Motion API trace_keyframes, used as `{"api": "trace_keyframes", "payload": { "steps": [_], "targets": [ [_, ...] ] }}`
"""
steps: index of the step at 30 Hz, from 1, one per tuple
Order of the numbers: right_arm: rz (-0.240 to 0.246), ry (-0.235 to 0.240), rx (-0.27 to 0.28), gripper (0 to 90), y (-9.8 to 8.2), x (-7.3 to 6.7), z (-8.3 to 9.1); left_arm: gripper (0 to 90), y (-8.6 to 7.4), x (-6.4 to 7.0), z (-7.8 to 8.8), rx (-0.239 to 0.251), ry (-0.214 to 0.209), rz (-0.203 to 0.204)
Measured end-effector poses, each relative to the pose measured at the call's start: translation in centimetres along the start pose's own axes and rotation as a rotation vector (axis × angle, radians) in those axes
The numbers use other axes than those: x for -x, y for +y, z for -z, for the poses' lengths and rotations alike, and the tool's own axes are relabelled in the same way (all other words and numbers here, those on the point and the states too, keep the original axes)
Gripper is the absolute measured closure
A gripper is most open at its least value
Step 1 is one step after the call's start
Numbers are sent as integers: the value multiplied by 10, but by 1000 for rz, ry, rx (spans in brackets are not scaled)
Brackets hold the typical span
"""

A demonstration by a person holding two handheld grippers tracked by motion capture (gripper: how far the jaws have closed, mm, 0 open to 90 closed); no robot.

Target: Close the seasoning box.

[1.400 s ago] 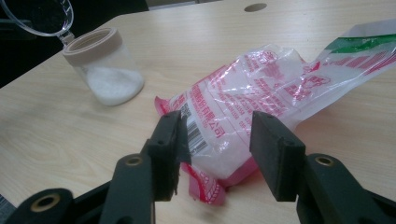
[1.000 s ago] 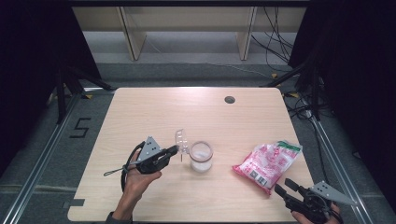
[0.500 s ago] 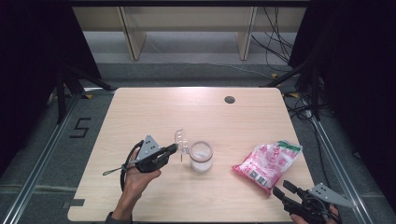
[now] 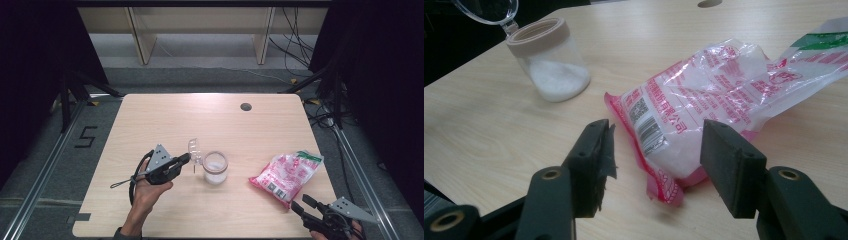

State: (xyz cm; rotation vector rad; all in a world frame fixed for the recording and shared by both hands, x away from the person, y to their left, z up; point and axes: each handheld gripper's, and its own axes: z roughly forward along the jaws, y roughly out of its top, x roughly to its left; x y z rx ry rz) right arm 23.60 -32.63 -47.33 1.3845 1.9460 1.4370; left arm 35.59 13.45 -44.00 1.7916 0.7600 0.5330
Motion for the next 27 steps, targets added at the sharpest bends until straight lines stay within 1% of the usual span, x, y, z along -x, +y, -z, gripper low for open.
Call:
{"api": "trace_keyframes", "payload": {
  "steps": [1,2,3,5,6,7,8,9,10,11,12,13,14,15,16,17,18,19,20,21,22,23,24,25,26,27],
  "targets": [
    [-1,9,6,464,0,0,0,891,0,1,0,5,2,9],
    [22,-4,2,463,0,1,-1,891,1,1,-1,7,3,7],
    [9,-2,3,463,-1,0,-1,891,1,2,-1,5,3,0],
    [7,5,2,463,-1,0,-1,889,0,3,-2,4,1,10],
    [15,7,10,463,0,0,-1,887,0,3,-2,9,-4,-2],
    [27,-2,-7,463,0,0,0,888,0,3,-2,2,4,0],
    [14,7,-11,464,-1,-1,-1,888,0,3,-3,2,3,-4],
    [-1,6,-14,465,-1,-3,-1,888,-1,4,-3,4,3,0],
    [-19,18,-8,465,-2,-4,-2,888,-1,5,-3,3,2,6],
    [-8,7,-22,464,-1,-5,-1,888,-1,5,-3,6,0,-6],
    [1,13,-17,464,-1,-5,-2,887,-1,6,-2,4,1,-9],
    [31,11,-7,463,-1,-3,-3,886,-1,6,-2,10,-5,-10],
    [28,17,-13,462,-1,-4,-4,885,-1,7,-2,10,-7,-3],
    [-4,10,-39,462,-1,-7,-2,884,-1,7,-1,6,-1,-9],
    [28,11,-17,462,-1,-6,-4,884,-1,7,-1,8,-4,-11],
    [28,15,-34,462,0,-6,-3,882,-1,8,-1,9,-6,-14],
    [35,25,-26,463,0,-6,-5,878,-1,8,-1,9,-5,-14],
    [27,27,-23,462,-1,-7,-6,876,-1,8,-1,8,-4,-16],
    [55,12,-32,463,0,-6,-6,876,-1,9,-1,8,-4,-11],
    [-6,20,-54,462,0,-10,-4,876,-1,9,-1,7,-7,-16],
    [-3,21,-53,463,0,-10,-5,875,-1,10,-2,6,-8,-18],
    [-3,21,-54,463,0,-10,-4,874,-1,10,-3,14,-16,-11],
    [12,22,-49,462,0,-8,-5,873,-1,12,-4,5,-17,-17],
    [33,22,-44,462,0,-7,-5,871,-1,12,-4,5,-19,-19],
    [36,22,-47,462,0,-7,-5,866,-1,13,-6,10,-28,-17],
    [32,22,-48,462,0,-7,-5,859,-1,14,-6,-2,-27,-25]
  ]
}}
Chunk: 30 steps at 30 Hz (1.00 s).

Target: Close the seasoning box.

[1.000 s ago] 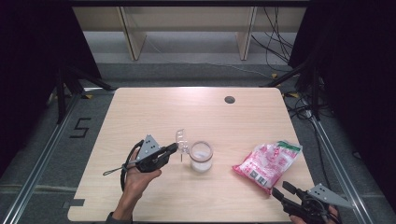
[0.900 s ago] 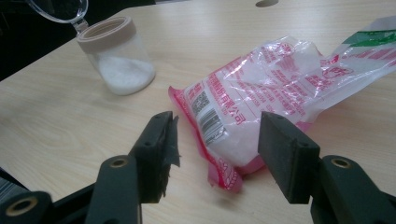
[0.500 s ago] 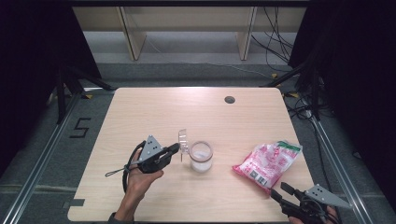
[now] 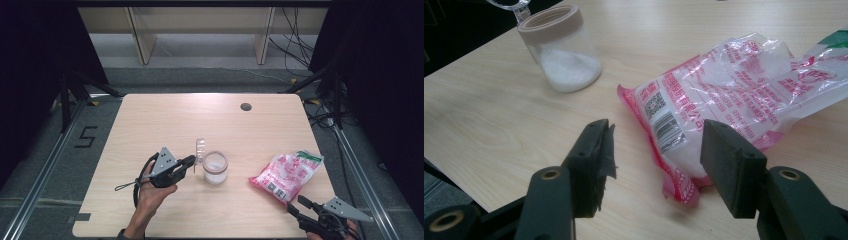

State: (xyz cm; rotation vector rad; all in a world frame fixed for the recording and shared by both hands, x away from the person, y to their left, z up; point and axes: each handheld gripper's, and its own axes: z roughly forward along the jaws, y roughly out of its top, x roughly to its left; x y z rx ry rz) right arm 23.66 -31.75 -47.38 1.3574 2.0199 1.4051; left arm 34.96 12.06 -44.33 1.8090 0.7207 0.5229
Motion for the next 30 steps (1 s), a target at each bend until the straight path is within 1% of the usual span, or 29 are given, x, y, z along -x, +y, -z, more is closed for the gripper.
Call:
{"api": "trace_keyframes", "payload": {
  "steps": [1,2,3,4,5,7,8,9,10,11,12,13,14,15,16,17,18,19,20,21,22,23,24,25,26,27,28,29,30],
  "targets": [
    [-23,6,-6,462,0,-2,0,853,-1,1,-2,3,-7,5],
    [-24,5,-6,461,-1,-3,0,846,-1,1,-2,-6,-8,-6],
    [-20,18,13,460,-1,-3,-3,840,-1,2,-3,-4,-16,2],
    [0,19,0,459,-1,-2,-2,834,-2,2,-3,-3,-20,-6],
    [17,8,2,460,-1,-1,-3,826,-2,3,-3,-2,-21,-2],
    [18,13,-2,459,-1,-2,-4,804,-1,3,-1,-10,-24,-8],
    [20,18,-17,459,-1,-1,-3,790,-1,3,-1,-5,-35,-2],
    [19,17,-15,459,-1,-1,-3,774,-1,3,-1,-4,-43,2],
    [22,20,-1,459,-1,-1,-4,757,-1,4,0,-6,-46,3],
    [20,22,6,459,-2,-1,-5,739,-2,5,1,-1,-49,22],
    [21,21,6,459,-2,-1,-5,722,-2,6,1,-1,-55,26],
    [21,20,-7,459,-1,-1,-3,702,-2,6,2,-3,-59,24],
    [26,19,-2,459,-1,-1,-4,679,-2,6,3,-7,-67,11],
    [38,15,5,458,-1,0,-4,657,-2,6,3,-14,-84,9],
    [38,13,0,458,-1,0,-4,640,-3,8,3,-9,-98,23],
    [38,12,9,456,-2,0,-5,629,-4,8,5,-9,-96,14],
    [39,11,4,452,-2,0,-5,612,-6,8,6,-14,-106,16],
    [3,18,-7,444,-2,-3,-5,596,-7,10,6,-16,-107,27],
    [12,22,-24,435,-2,-1,-4,577,-7,10,8,-24,-108,22],
    [39,30,-20,431,-2,0,-6,566,-8,10,8,-21,-113,14],
    [-29,29,-39,428,-3,-4,-5,554,-9,11,9,-21,-117,11],
    [-13,23,-30,422,-4,-4,-6,537,-10,13,11,-23,-123,27],
    [39,18,-13,416,-3,0,-7,520,-12,13,11,-26,-128,28],
    [49,20,-6,410,-3,0,-8,508,-13,14,12,-30,-133,32],
    [23,29,-18,402,-4,-1,-8,498,-15,15,12,-36,-134,24],
    [16,43,-15,394,-4,-2,-9,485,-17,16,12,-38,-141,13],
    [19,40,-22,384,-4,-2,-9,469,-18,16,13,-50,-136,11],
    [24,51,-18,371,-4,-2,-9,450,-20,18,13,-57,-151,12],
    [15,69,-3,369,-3,-3,-9,438,-22,19,12,-62,-158,13]
  ]
}}
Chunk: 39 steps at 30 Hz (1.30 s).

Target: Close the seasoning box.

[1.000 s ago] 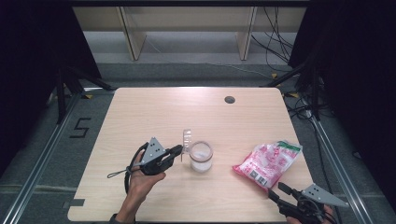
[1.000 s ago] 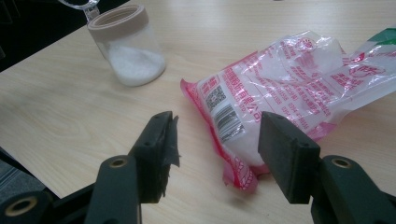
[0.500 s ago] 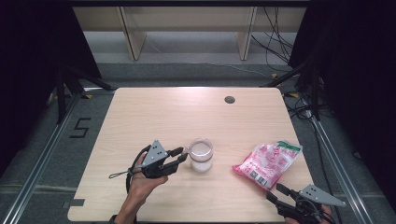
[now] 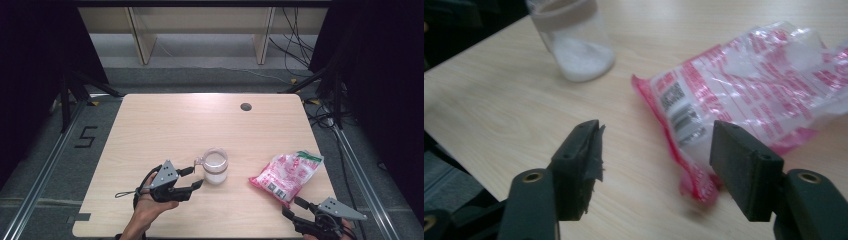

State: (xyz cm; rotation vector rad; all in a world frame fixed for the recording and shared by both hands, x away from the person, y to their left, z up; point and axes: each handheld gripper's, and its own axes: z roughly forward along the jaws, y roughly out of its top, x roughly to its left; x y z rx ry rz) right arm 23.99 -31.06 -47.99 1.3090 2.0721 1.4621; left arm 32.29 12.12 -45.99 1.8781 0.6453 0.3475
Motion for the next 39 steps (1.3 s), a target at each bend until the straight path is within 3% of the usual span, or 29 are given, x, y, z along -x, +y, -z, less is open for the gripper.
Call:
{"api": "trace_keyframes", "payload": {
  "steps": [1,2,3,5,7,8,9,10,11,12,13,15,17,18,21,22,23,24,25,28,29,30,31,34,36,37,38,39],
  "targets": [
    [7,14,8,367,0,0,-1,432,-2,1,-1,-5,-4,2],
    [24,26,21,362,1,-1,-1,423,-3,1,-2,-7,-9,-24],
    [-2,27,-7,360,1,-4,0,407,-5,3,-3,-9,-13,4],
    [34,35,7,355,1,-3,-3,379,-8,7,-8,-9,-19,16],
    [38,28,-3,351,1,-2,-2,350,-9,11,-10,-18,-37,13],
    [37,26,0,351,1,-2,-1,343,-10,12,-10,-23,-38,6],
    [2,30,-4,351,0,-4,-1,340,-10,15,-11,-24,-41,-1],
    [36,19,2,351,1,-1,-1,333,-11,16,-12,-25,-47,-6],
    [-2,25,-16,351,0,-4,-1,325,-11,18,-12,-27,-49,-5],
    [0,27,-13,351,0,-4,-1,317,-12,20,-12,-28,-50,-9],
    [32,24,3,351,0,-2,-2,309,-13,20,-13,-31,-58,-13],
    [35,34,14,351,0,-2,-3,303,-14,22,-13,-37,-55,-18],
    [58,18,1,351,0,-1,-3,297,-16,23,-13,-46,-47,-8],
    [38,26,-12,352,0,-2,-3,293,-17,24,-14,-51,-43,-2],
    [64,36,-35,349,-2,-1,-3,285,-22,26,-16,-73,-52,-9],
    [45,58,-38,346,-3,-2,-4,285,-24,28,-16,-77,-45,-5],
    [92,31,-49,346,-4,-1,-4,285,-25,29,-16,-73,-50,-5],
    [46,20,-82,346,-5,-6,-1,282,-27,30,-17,-71,-56,6],
    [82,13,-87,346,-6,-5,-2,279,-28,30,-17,-78,-57,4],
    [105,16,-99,345,-9,-5,-1,274,-31,33,-16,-85,-56,7],
    [96,16,-99,344,-9,-6,-1,273,-33,33,-16,-89,-50,8],
    [47,12,-122,344,-10,-10,2,270,-35,34,-16,-81,-55,16],
    [120,14,-97,345,-10,-6,0,270,-36,33,-16,-81,-55,15],
    [85,21,-129,346,-13,-12,1,261,-41,33,-15,-98,-42,25],
    [124,23,-128,345,-14,-11,0,261,-44,34,-15,-94,-44,33],
    [87,15,-147,345,-15,-15,1,260,-46,34,-14,-105,-43,26],
    [141,12,-135,345,-14,-12,-1,259,-48,36,-14,-102,-35,29],
    [139,15,-144,345,-15,-13,-1,257,-49,36,-14,-119,-40,24]
  ]
}}
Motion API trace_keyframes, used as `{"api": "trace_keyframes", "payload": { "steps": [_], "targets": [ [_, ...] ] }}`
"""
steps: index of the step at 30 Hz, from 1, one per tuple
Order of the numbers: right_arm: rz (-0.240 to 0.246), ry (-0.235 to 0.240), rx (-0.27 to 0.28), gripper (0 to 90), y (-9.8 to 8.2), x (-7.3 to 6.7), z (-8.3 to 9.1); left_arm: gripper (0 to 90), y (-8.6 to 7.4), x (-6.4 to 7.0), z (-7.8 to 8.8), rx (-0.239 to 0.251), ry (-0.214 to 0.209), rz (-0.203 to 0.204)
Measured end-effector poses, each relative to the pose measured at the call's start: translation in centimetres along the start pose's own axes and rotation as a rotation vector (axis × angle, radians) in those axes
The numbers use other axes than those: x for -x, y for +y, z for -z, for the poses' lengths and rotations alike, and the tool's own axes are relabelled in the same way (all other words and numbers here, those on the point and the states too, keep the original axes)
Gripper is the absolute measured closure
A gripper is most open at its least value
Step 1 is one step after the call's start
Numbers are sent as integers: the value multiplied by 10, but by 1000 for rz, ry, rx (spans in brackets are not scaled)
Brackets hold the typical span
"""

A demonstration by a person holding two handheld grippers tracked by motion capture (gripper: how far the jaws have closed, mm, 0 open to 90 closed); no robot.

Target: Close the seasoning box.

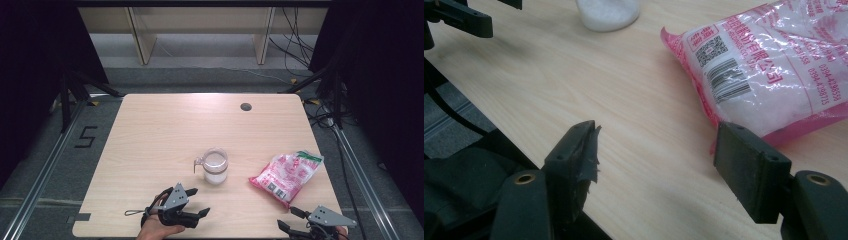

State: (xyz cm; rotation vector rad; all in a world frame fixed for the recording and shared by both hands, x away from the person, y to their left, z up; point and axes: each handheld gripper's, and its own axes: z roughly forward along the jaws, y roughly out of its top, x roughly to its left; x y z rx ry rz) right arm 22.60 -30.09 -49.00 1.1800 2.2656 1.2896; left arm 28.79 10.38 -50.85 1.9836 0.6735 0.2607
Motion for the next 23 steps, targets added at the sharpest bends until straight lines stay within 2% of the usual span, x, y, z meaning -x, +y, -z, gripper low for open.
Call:
{"api": "trace_keyframes", "payload": {
  "steps": [1,2,3,6,7,8,9,11,12,14,15,16,17,18,19,20,21,22,23],
  "targets": [
    [-29,-4,-21,346,0,-3,1,257,-2,1,0,-5,0,1],
    [1,-4,-11,345,-1,-2,0,257,-3,0,0,-19,8,-13],
    [-23,0,-26,345,-1,-5,0,256,-5,2,-1,-9,-3,8],
    [6,1,-42,343,-1,-4,-1,256,-7,3,0,-19,-6,8],
    [30,4,-30,341,-1,-3,-3,256,-8,4,-1,-3,-6,21],
    [43,3,-29,340,-1,-3,-4,256,-9,3,1,-18,-4,10],
    [-18,4,-50,340,-1,-7,-3,256,-9,3,1,-20,-2,14],
    [26,-1,-36,337,-1,-3,-4,255,-11,1,1,-28,1,25],
    [20,5,-42,336,-1,-4,-5,254,-11,0,2,-37,8,26],
    [20,3,-59,336,-1,-5,-4,249,-12,-1,1,-44,-2,35],
    [-17,2,-73,335,-1,-8,-3,249,-12,-1,1,-68,-2,18],
    [6,-1,-66,336,-1,-6,-4,250,-12,-1,1,-78,8,6],
    [15,-5,-62,336,-1,-6,-5,250,-13,-1,0,-74,10,10],
    [-1,1,-69,335,-1,-6,-4,251,-13,-2,0,-80,6,11],
    [-12,2,-73,335,-1,-7,-4,250,-13,0,0,-70,1,32],
    [-28,5,-79,336,-1,-8,-3,250,-13,-1,0,-71,6,27],
    [2,-2,-61,335,-2,-6,-6,250,-13,-3,1,-75,12,22],
    [1,-2,-67,336,-2,-6,-5,250,-13,-3,1,-75,9,33],
    [4,-3,-62,335,-2,-6,-6,250,-13,-5,2,-87,13,10]
  ]
}}
